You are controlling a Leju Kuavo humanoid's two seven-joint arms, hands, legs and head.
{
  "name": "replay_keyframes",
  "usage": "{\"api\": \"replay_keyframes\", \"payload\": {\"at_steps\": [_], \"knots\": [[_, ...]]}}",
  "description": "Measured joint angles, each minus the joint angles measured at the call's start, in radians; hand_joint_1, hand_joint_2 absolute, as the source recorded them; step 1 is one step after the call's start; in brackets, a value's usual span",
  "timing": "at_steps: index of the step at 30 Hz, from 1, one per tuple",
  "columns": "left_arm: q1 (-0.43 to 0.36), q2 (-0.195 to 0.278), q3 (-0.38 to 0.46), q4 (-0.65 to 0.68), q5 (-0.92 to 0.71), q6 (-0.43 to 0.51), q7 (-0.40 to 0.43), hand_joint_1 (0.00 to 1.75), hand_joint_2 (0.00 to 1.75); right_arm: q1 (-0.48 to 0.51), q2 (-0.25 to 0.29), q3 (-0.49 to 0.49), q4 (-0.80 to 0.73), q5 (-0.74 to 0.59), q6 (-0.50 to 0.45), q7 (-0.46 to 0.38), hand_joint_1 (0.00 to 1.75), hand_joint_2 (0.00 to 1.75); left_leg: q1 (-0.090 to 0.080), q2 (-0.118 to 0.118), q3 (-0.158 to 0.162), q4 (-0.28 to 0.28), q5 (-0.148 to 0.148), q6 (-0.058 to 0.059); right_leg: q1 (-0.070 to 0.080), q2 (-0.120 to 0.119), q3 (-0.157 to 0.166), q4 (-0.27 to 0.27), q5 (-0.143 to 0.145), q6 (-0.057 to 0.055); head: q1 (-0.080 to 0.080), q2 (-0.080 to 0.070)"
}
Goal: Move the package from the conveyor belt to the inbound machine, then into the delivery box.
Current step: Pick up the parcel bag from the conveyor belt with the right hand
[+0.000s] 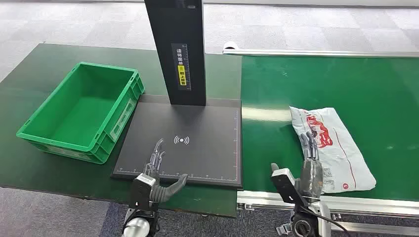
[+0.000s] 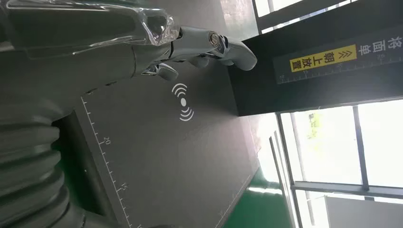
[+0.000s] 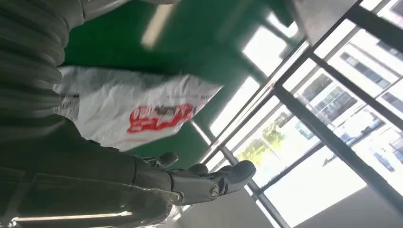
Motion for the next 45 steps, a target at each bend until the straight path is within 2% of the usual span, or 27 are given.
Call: {"api": "replay_keyframes", "payload": {"at_steps": [2,5,8,10,14,18,34,38,42,45], "knots": [[0.0,0.0,0.0,0.0,0.0,-0.002,-0.001,0.0,1.75,-0.005,-0.009,-0.02,0.0,0.039,-0.006,0.019,0.0,1.75,0.0,0.0,0.0,0.0,0.0,0.0,0.0,0.0,0.0,0.0,0.0,0.0,0.0,0.0],[-0.001,0.0,-0.001,0.001,0.003,-0.006,-0.004,0.0,1.75,-0.032,-0.037,-0.076,0.018,0.127,0.012,0.109,0.0,1.75,0.0,0.0,0.0,0.0,0.0,0.0,0.0,0.0,0.0,0.0,0.0,0.0,0.0,0.0],[-0.006,0.0,-0.005,0.006,0.009,-0.006,-0.004,0.0,1.75,-0.096,-0.065,-0.128,0.116,0.178,0.033,0.203,0.0,1.75,0.0,0.0,0.0,0.0,0.0,0.0,0.0,0.0,0.0,0.0,0.0,0.0,0.0,0.0],[-0.01,0.0,-0.009,0.011,0.014,-0.006,-0.004,0.0,1.75,-0.157,-0.09,-0.159,0.219,0.21,0.013,0.226,0.0,1.75,0.0,0.0,0.0,0.0,0.0,0.0,0.0,0.0,0.001,0.0,0.001,0.0,0.0,0.0],[-0.02,0.0,-0.017,0.018,0.021,-0.005,-0.004,0.0,1.75,-0.267,-0.136,-0.199,0.404,0.229,-0.023,0.229,0.0,1.75,0.0,-0.002,0.0,0.001,0.001,0.001,0.0,0.0,0.001,0.0,0.001,0.001,0.0,0.0],[-0.023,0.0,-0.02,0.023,0.022,-0.005,-0.004,0.0,1.75,-0.314,-0.156,-0.214,0.502,0.23,-0.028,0.224,0.0,1.75,0.0,-0.002,0.0,0.001,0.001,0.001,0.0,-0.001,0.0,0.0,0.001,0.001,0.0,0.0],[-0.024,0.0,-0.021,0.029,0.022,-0.005,-0.004,0.0,1.75,-0.352,-0.171,-0.224,0.601,0.234,-0.03,0.225,0.0,1.75,0.0,-0.002,0.0,0.001,0.0,0.001,0.0,-0.001,0.0,0.0,0.0,0.001,0.0,0.0],[-0.025,0.001,-0.022,0.031,0.029,-0.001,-0.004,0.0,1.75,-0.386,-0.184,-0.231,0.65,0.247,-0.026,0.236,0.0,1.75,0.0,-0.002,0.0,0.001,0.0,0.001,0.0,-0.001,0.0,0.0,0.0,0.001,0.0,0.0],[-0.025,0.005,-0.025,0.031,0.045,0.011,-0.007,0.0,1.75,-0.46,-0.209,-0.246,0.756,0.239,0.03,0.234,0.0,1.75,0.0,-0.002,0.0,0.001,0.001,0.001,0.0,-0.001,0.001,0.0,0.001,0.001,0.0,0.0],[-0.024,0.011,-0.031,0.031,0.056,0.013,-0.013,0.0,1.75,-0.514,-0.221,-0.271,0.833,0.174,0.133,0.191,0.0,1.75,0.0,-0.003,0.0,0.001,0.001,0.001,0.0,-0.002,0.001,0.0,0.001,0.001,0.0,0.0]]}}
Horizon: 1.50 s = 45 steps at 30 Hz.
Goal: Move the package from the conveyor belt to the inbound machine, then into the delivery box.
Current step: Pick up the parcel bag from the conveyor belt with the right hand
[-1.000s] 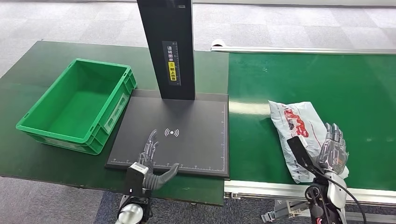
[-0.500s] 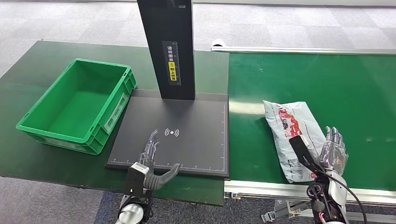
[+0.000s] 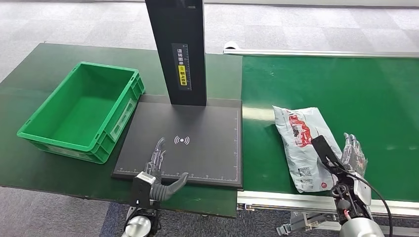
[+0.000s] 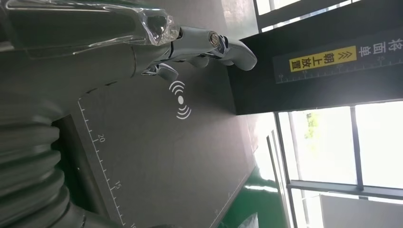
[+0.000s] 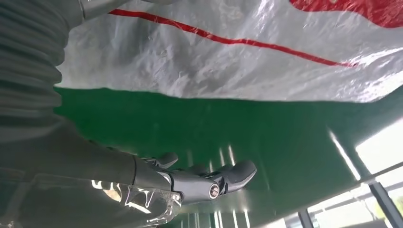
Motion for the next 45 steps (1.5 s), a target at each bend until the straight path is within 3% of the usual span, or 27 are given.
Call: {"api": "replay_keyframes", "payload": {"at_steps": [4,6,24,28,36,45], "knots": [[-0.001,0.006,-0.008,0.001,0.011,0.0,-0.008,0.0,1.75,-0.048,0.004,-0.059,0.076,-0.124,0.226,-0.089,0.0,1.75,0.0,0.0,0.0,0.0,0.0,0.0,0.0,0.0,0.0,0.0,0.0,0.0,0.0,0.0],[-0.004,0.006,-0.012,0.002,0.015,-0.001,-0.009,0.0,1.75,-0.063,0.017,-0.068,0.102,-0.119,0.282,-0.092,0.0,1.75,0.0,0.0,0.0,0.0,0.0,0.0,0.0,0.0,0.0,0.0,0.0,0.0,0.0,0.0],[-0.014,0.009,-0.026,0.009,0.017,0.009,-0.006,0.0,1.75,-0.099,0.094,-0.07,0.174,-0.101,0.327,-0.083,0.0,1.75,0.0,0.0,0.0,0.0,0.0,0.0,0.0,0.0,0.0,0.0,0.0,0.0,0.0,0.0],[-0.014,0.009,-0.036,0.01,0.016,0.01,-0.003,0.0,1.75,-0.099,0.133,-0.061,0.177,-0.093,0.362,-0.094,1.75,1.75,0.001,0.002,0.001,0.0,0.0,0.0,0.001,0.001,0.001,0.0,0.0,0.0,0.0,0.0],[-0.028,0.005,-0.043,0.016,0.011,0.013,0.015,0.0,1.75,-0.099,0.219,-0.026,0.183,-0.096,0.414,-0.097,1.75,1.75,0.002,0.007,0.01,0.0,-0.002,-0.001,0.002,0.005,0.007,0.0,0.0,-0.001,0.0,0.0],[-0.029,0.005,-0.042,0.013,-0.003,0.013,0.029,0.0,1.75,-0.098,0.23,-0.021,0.181,-0.159,0.351,-0.135,1.75,1.75,0.002,0.006,0.011,0.0,-0.001,-0.001,0.002,0.005,0.009,0.0,0.0,-0.001,0.0,0.0]]}}
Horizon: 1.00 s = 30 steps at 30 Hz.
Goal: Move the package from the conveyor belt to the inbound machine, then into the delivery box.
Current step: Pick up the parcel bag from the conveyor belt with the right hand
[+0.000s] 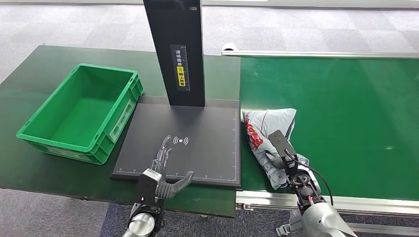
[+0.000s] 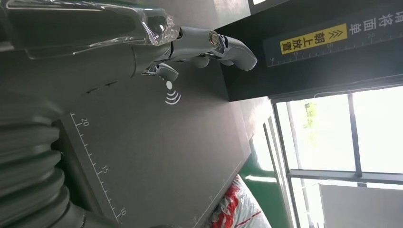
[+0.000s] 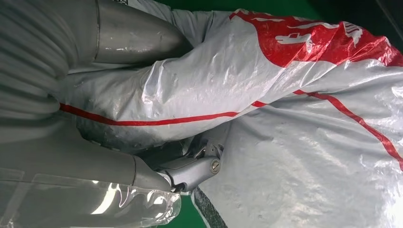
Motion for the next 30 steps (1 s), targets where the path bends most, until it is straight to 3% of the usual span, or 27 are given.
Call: {"api": "replay_keyframes", "payload": {"at_steps": [5,17,20,26,30], "knots": [[0.012,0.001,0.003,-0.015,-0.009,0.004,0.003,0.0,1.75,0.005,-0.001,0.002,-0.027,-0.058,-0.055,-0.061,1.75,1.75,0.0,-0.001,-0.003,0.0,0.0,0.0,0.0,-0.001,-0.003,0.0,0.0,0.0,0.0,0.0],[0.034,0.002,0.013,-0.039,-0.014,0.014,0.003,0.0,1.75,0.044,-0.004,0.03,-0.129,-0.138,-0.098,-0.115,1.75,1.75,0.0,-0.006,-0.007,0.0,0.0,0.0,0.0,-0.004,-0.006,0.0,0.0,0.0,0.0,0.0],[0.049,0.005,0.021,-0.068,-0.016,0.032,0.002,0.0,1.75,0.103,-0.01,0.066,-0.292,-0.219,-0.118,-0.117,1.75,1.75,0.0,-0.008,-0.009,0.0,0.0,0.0,0.0,-0.006,-0.006,0.0,-0.001,0.001,0.0,0.0],[0.112,0.028,0.09,-0.217,-0.078,0.084,0.005,0.0,1.75,0.297,-0.057,0.197,-0.839,-0.312,-0.099,-0.041,1.75,1.75,0.0,-0.008,-0.013,0.0,0.0,0.0,0.0,-0.007,-0.01,0.0,-0.002,0.001,0.0,0.0],[0.133,0.037,0.172,-0.298,-0.12,0.109,0.002,0.0,1.75,0.35,-0.066,0.312,-1.0,-0.319,-0.029,-0.022,1.75,1.75,0.0,-0.005,-0.012,-0.001,0.0,0.0,0.0,-0.005,-0.01,0.0,-0.002,0.0,0.0,0.0]]}}
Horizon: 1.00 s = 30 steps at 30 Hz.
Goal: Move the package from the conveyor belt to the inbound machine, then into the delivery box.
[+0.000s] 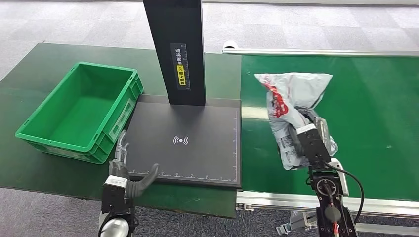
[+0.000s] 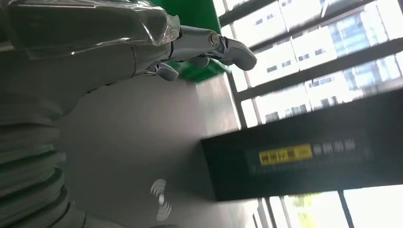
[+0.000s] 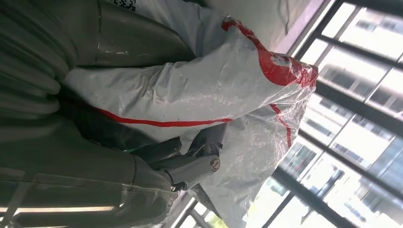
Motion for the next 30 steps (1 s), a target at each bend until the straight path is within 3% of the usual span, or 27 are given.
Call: {"api": "replay_keyframes", "payload": {"at_steps": [7,14,23,27,30], "knots": [[-0.001,0.0,0.122,-0.087,-0.029,0.004,-0.009,0.0,1.75,-0.056,0.037,0.208,0.004,-0.045,0.063,0.016,1.75,1.75,0.001,-0.002,0.0,0.0,0.003,-0.001,0.001,-0.002,0.001,0.001,0.0,0.0,0.0,0.0],[-0.026,0.007,0.166,-0.104,-0.016,0.035,-0.014,0.0,1.75,-0.166,0.111,0.378,0.186,-0.112,0.136,0.036,1.75,1.75,0.001,-0.003,0.0,0.0,0.003,-0.001,0.001,-0.003,0.001,0.001,0.0,0.0,0.0,0.0],[-0.025,0.015,0.188,-0.119,-0.008,0.039,-0.016,0.0,1.75,-0.222,0.161,0.462,0.352,-0.139,0.141,0.021,1.75,1.75,0.001,-0.005,-0.001,0.0,0.002,-0.001,0.001,-0.004,0.0,0.001,0.0,-0.001,0.001,0.0],[-0.022,0.017,0.19,-0.124,-0.007,0.039,-0.016,0.0,1.75,-0.234,0.168,0.472,0.384,-0.153,0.14,0.022,0.0,1.75,0.001,-0.005,-0.001,0.0,0.003,-0.001,0.001,-0.004,0.001,0.001,0.0,0.0,0.0,0.0],[-0.014,0.017,0.19,-0.125,-0.007,0.034,-0.016,0.0,1.75,-0.247,0.175,0.477,0.416,-0.166,0.122,0.027,0.0,1.75,0.001,-0.005,-0.001,0.0,0.003,-0.001,0.001,-0.003,0.0,0.001,0.0,0.0,0.0,0.0]]}}
